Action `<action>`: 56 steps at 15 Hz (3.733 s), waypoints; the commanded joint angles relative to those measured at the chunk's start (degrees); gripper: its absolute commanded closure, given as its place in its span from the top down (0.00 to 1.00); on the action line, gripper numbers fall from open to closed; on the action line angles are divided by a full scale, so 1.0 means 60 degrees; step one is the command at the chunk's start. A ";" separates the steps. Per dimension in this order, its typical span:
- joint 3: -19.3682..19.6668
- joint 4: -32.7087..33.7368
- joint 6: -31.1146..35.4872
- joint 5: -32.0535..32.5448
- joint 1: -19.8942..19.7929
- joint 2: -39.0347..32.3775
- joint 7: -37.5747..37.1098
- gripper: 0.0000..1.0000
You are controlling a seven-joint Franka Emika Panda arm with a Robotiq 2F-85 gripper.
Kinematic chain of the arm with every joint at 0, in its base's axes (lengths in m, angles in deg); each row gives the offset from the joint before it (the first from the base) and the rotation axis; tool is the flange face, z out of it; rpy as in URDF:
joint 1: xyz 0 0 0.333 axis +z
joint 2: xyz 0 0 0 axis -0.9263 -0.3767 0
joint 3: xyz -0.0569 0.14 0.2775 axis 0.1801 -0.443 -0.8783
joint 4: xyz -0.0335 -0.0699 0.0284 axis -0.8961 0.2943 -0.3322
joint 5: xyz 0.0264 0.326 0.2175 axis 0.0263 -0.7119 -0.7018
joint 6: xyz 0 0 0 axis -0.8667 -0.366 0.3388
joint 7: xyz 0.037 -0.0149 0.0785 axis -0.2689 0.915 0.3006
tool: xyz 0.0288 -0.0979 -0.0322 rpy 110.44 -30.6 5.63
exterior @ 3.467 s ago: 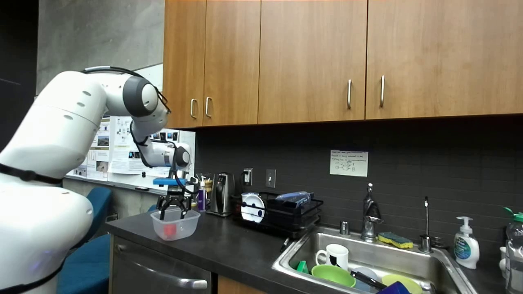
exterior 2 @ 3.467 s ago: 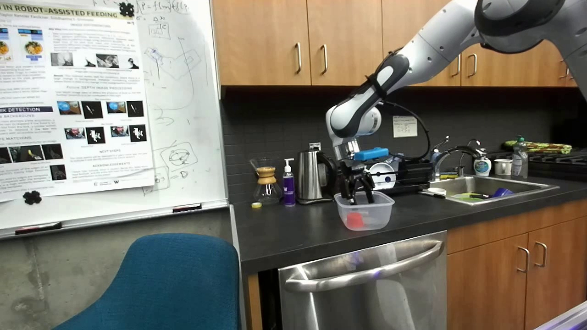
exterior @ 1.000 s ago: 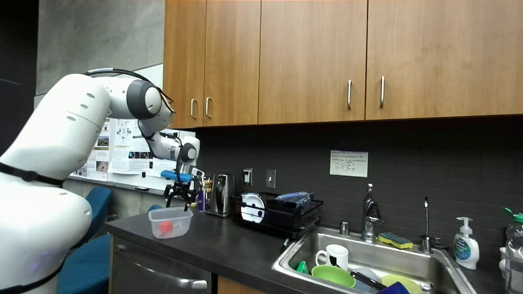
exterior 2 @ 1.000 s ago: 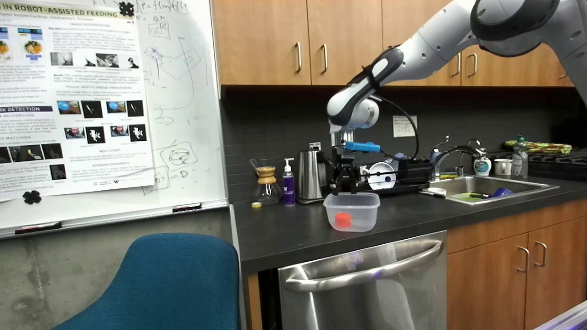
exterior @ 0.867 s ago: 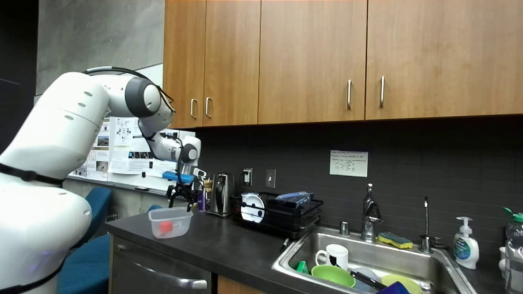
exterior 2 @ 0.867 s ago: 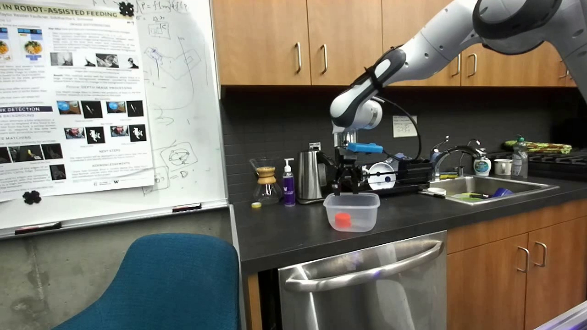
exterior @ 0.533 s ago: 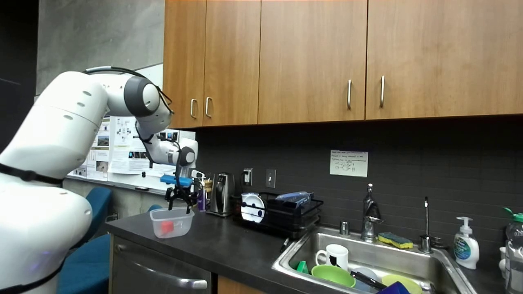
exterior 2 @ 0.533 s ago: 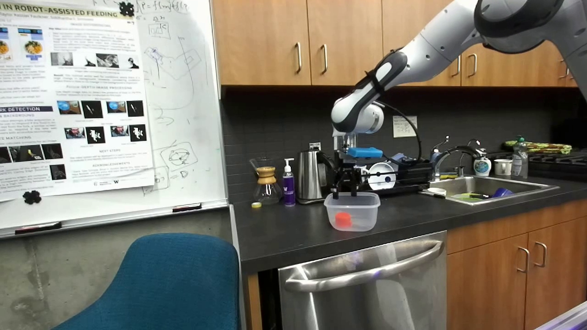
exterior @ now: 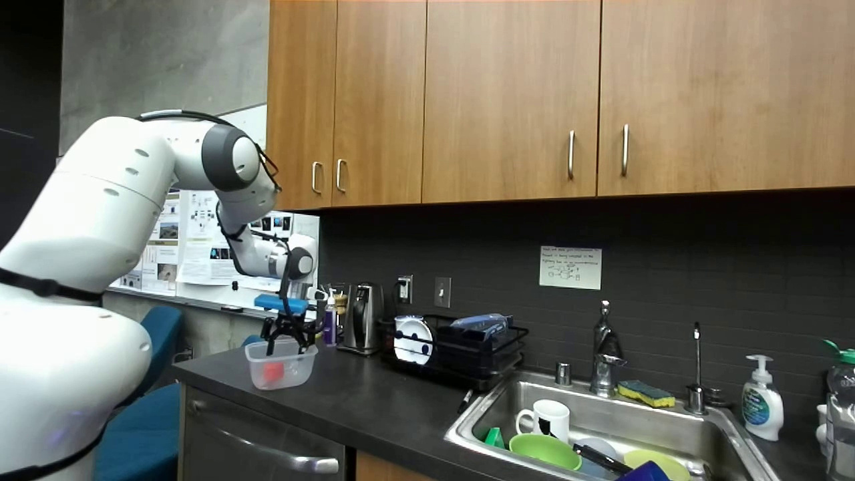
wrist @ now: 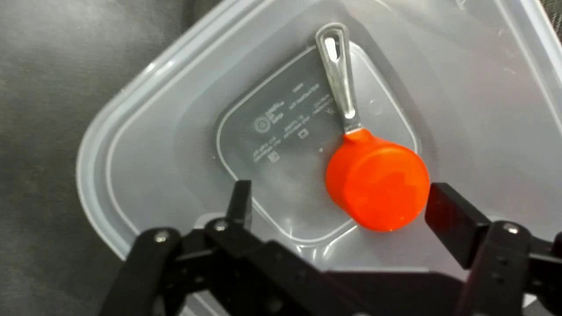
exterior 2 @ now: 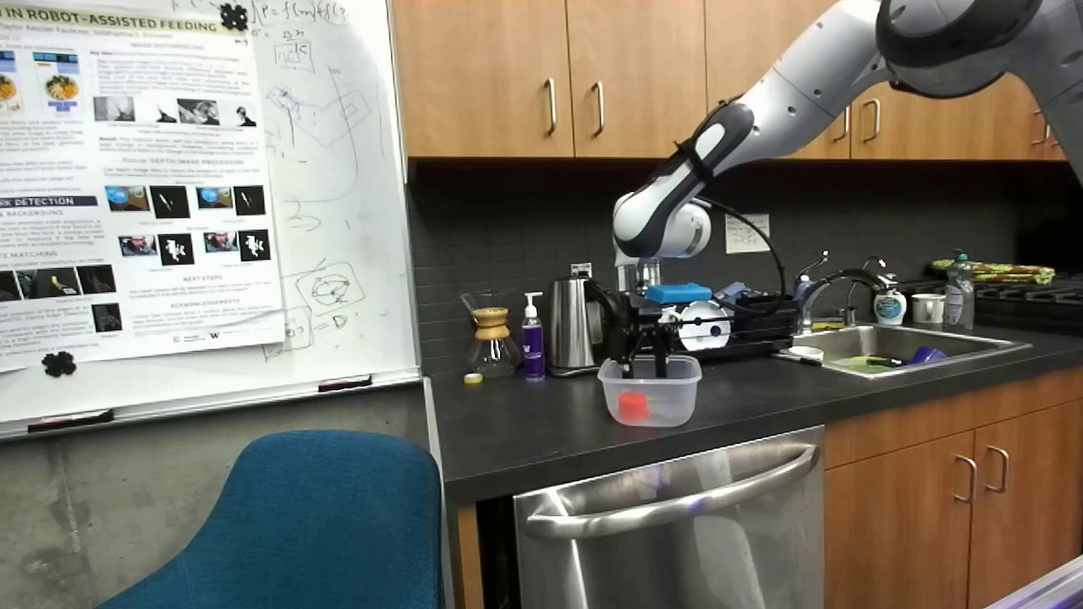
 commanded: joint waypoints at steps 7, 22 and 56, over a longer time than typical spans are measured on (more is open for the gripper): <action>-0.0142 0.0286 -0.1206 0.0670 0.0411 0.0259 -0.0362 1.00; -0.0276 0.1000 -0.1999 0.1183 0.0746 -0.0008 -0.0377 1.00; 0.0056 0.2682 -0.2029 0.1020 0.0340 -0.2181 0.0227 0.51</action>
